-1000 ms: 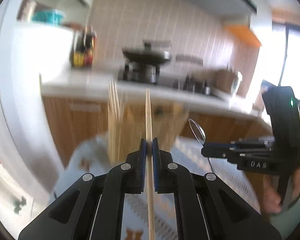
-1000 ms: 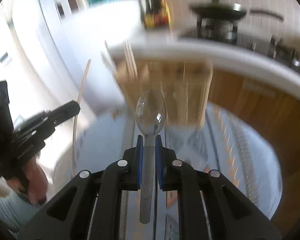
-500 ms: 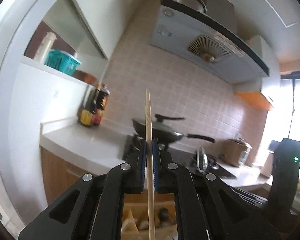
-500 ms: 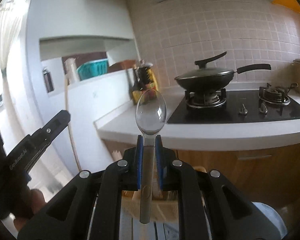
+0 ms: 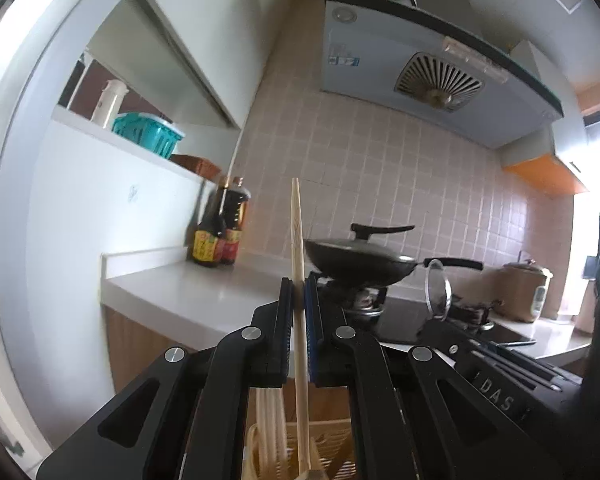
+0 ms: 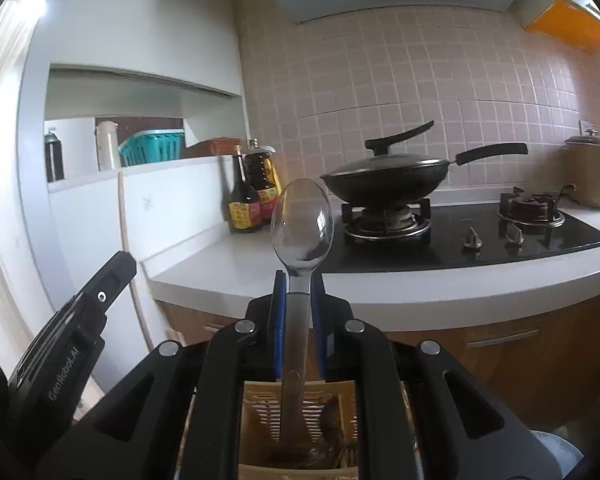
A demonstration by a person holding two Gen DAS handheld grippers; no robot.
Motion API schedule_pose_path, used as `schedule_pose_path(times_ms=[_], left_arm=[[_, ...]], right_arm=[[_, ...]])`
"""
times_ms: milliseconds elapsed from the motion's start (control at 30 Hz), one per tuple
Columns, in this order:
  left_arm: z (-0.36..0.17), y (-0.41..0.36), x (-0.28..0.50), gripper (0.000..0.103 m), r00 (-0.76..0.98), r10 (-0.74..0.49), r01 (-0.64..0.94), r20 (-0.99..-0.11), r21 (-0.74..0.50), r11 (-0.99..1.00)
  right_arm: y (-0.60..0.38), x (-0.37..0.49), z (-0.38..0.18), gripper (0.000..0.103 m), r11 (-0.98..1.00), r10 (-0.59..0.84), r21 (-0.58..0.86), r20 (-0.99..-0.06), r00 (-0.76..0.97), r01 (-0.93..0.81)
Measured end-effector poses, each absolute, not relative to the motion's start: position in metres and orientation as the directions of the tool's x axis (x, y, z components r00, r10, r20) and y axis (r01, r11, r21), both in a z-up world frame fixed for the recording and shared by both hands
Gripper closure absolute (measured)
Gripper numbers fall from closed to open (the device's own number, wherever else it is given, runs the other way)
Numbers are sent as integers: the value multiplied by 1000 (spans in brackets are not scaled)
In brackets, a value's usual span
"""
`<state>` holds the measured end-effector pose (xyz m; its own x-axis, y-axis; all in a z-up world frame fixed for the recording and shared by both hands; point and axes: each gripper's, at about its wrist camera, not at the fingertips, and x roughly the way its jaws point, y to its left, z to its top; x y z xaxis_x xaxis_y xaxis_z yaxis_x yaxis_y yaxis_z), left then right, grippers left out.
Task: Organize utensils
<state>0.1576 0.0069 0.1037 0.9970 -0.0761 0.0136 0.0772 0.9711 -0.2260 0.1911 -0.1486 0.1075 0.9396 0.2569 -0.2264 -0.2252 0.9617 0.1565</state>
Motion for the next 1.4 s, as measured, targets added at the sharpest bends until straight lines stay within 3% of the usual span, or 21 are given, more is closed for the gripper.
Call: schedule_pose_path(times_ms=[267,333,400,467,567,700,767,900,1100,1233,1333,1400], left_arm=[[91,18,163,98,996,-94,89,-9,-234,968],[93,23,157,91,994,-112,108,-3,-239,965],[97,29,147,67,992,-124,121,4,-235,964],[101,36,131,63,993,-117,119,21,-222,968],[109,48,112,61,993,-112,115,22,-220,969],[119,70,80,38,989,-145,141,-1,-219,966],[120,75,62,35,988,-150,142,-24,-205,968],[109,78,35,19,993,-110,102,-43,-168,981],[75,75,5,9,994,-26,10,-110,-142,990],[48,61,-2,8,989,40,-53,-143,-87,995],[25,48,2,8,986,100,-104,-136,-19,994],[13,44,9,8,982,108,-108,-156,12,994]], right_arm=[[-153,195,93,92,953,282,180,-238,929,-244],[-156,191,94,92,947,299,198,-244,922,-255],[-159,184,96,83,934,334,216,-253,908,-283],[-163,173,99,56,933,340,215,-254,906,-290],[-172,146,108,54,934,341,201,-240,909,-297],[-188,103,117,53,938,335,176,-241,911,-298],[-195,82,116,49,947,316,145,-253,914,-288],[-205,52,108,45,956,291,112,-266,919,-270],[-217,22,81,21,969,246,97,-255,935,-228],[-217,15,58,7,974,225,83,-223,948,-211],[-221,10,34,7,961,272,86,-161,949,-261],[-220,14,23,7,974,228,58,-177,958,-221]])
